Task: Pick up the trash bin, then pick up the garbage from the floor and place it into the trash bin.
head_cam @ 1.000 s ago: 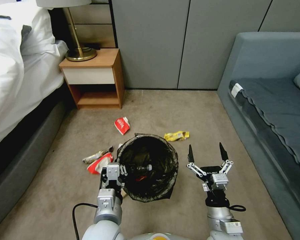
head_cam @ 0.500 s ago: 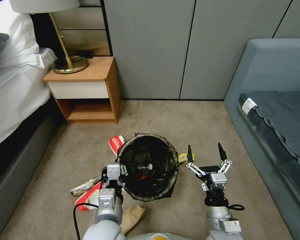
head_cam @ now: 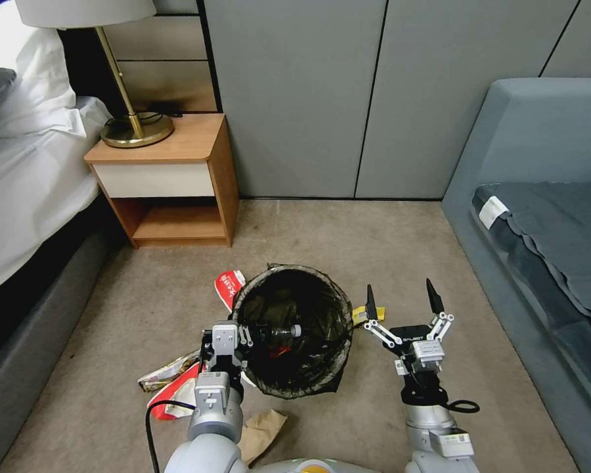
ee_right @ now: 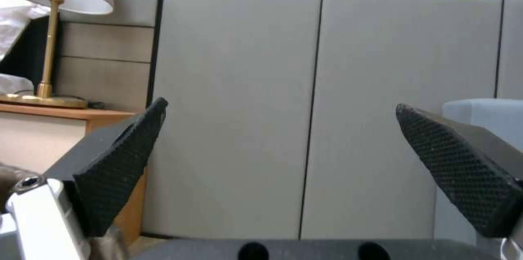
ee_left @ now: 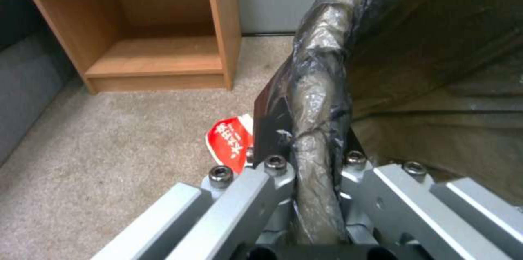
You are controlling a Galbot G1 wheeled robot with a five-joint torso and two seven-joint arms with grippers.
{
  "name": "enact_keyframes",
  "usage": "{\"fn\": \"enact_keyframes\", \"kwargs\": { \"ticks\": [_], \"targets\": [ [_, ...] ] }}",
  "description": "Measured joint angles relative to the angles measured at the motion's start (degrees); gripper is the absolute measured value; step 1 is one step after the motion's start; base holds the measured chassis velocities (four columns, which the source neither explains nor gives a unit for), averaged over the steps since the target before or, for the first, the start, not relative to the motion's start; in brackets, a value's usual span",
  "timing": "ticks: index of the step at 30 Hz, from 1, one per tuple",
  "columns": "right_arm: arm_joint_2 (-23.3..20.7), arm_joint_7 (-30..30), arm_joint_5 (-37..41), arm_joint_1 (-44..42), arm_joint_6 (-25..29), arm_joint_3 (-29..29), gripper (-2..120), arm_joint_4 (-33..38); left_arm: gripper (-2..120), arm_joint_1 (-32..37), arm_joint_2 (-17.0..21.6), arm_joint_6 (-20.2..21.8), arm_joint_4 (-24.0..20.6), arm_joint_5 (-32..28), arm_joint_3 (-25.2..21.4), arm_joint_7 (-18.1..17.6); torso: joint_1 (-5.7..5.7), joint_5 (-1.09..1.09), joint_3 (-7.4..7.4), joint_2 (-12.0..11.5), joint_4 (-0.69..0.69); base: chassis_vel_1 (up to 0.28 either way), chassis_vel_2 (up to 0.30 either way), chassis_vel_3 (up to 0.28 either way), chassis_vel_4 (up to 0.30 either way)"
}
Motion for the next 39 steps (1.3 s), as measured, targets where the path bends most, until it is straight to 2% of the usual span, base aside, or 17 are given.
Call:
{"fn": "enact_keyframes", "kwargs": {
  "ticks": [10, 18, 22, 24, 26, 30, 39],
  "targets": [
    [-0.7, 0.7, 0.7, 4.4, -3.4, 0.7, 100, -0.9, 0, 0.1, 0.2, -0.1, -0.5, -0.3, -0.3, 0.0, 0.00, 0.00, 0.00, 0.0, 0.00, 0.000, 0.000, 0.000, 0.000],
    [-1.5, 2.4, 4.6, 9.2, -10.4, 1.0, 100, -2.3, 0, 0.2, 0.3, -0.5, -0.7, -0.5, -1.6, -0.2, 0.00, 0.00, 0.00, 0.0, 0.00, 0.000, 0.000, 0.000, 0.000],
    [-2.0, 3.6, 6.9, 11.1, -18.3, 0.4, 100, -2.7, 0, 0.1, 0.3, -0.7, -1.0, -1.3, -2.6, -0.5, 0.00, 0.00, 0.00, 0.0, 0.00, 0.000, 0.000, 0.000, 0.000],
    [-2.1, 3.9, 7.1, 11.4, -19.5, 0.3, 100, -2.8, 0, 0.1, 0.3, -0.8, -1.0, -1.4, -2.6, -0.5, 0.00, 0.00, 0.00, 0.0, 0.00, 0.000, 0.000, 0.000, 0.000],
    [-2.4, 4.9, 7.5, 13.1, -23.7, -0.1, 100, -4.6, 0, 0.2, 0.1, -0.9, -1.0, -1.5, -2.8, -0.5, 0.00, 0.00, 0.00, 0.0, 0.00, 0.000, 0.000, 0.000, 0.000],
    [-3.1, 4.8, 7.5, 14.8, -27.6, -0.5, 100, -7.6, 0, 0.2, 0.0, -1.0, -1.0, -1.5, -2.8, -0.6, 0.00, 0.00, 0.00, 0.0, 0.00, 0.000, 0.000, 0.000, 0.000],
    [-3.6, 4.1, 8.0, 17.4, -32.1, -2.2, 100, -16.1, 0, 0.5, -0.1, -1.0, -0.8, -1.2, -2.6, -0.6, 0.00, 0.00, 0.00, 0.0, 0.00, 0.000, 0.000, 0.000, 0.000]
  ]
}}
